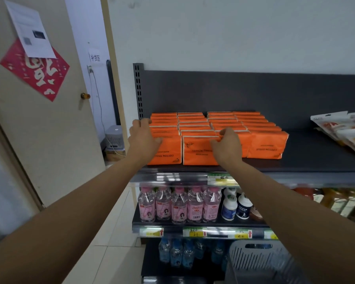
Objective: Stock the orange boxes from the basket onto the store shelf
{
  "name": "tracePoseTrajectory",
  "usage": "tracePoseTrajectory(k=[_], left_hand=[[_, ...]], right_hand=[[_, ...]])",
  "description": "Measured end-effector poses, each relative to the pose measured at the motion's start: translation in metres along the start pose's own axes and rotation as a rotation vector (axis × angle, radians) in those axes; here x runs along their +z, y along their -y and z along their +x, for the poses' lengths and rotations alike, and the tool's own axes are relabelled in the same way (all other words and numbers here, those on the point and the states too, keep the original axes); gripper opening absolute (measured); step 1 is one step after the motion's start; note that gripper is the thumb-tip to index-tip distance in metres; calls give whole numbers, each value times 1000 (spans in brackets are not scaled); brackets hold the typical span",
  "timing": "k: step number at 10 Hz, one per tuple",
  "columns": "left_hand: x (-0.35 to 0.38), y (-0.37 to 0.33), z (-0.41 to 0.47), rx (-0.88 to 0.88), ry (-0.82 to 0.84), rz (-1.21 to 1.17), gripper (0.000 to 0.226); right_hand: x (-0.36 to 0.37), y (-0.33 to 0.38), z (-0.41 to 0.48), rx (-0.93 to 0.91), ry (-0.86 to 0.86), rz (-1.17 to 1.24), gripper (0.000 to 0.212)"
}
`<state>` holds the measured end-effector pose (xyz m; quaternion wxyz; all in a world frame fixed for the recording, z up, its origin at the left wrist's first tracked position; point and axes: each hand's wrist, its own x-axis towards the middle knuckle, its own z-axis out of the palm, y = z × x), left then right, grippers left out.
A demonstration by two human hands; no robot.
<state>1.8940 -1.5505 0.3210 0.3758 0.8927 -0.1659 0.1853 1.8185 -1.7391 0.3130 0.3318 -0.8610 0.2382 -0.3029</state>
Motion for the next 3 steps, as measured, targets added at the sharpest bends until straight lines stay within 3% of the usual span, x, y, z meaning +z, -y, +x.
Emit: tracePoseTrajectory(k=[2,3], left_hand=[[-15,-45,-7,276,36,15,39],[-26,-66,-9,379,39,25,34]], right_hand=[[-26,22,-7,-230,67,7,34],[-42,30,-5,-280,23,-4,33]])
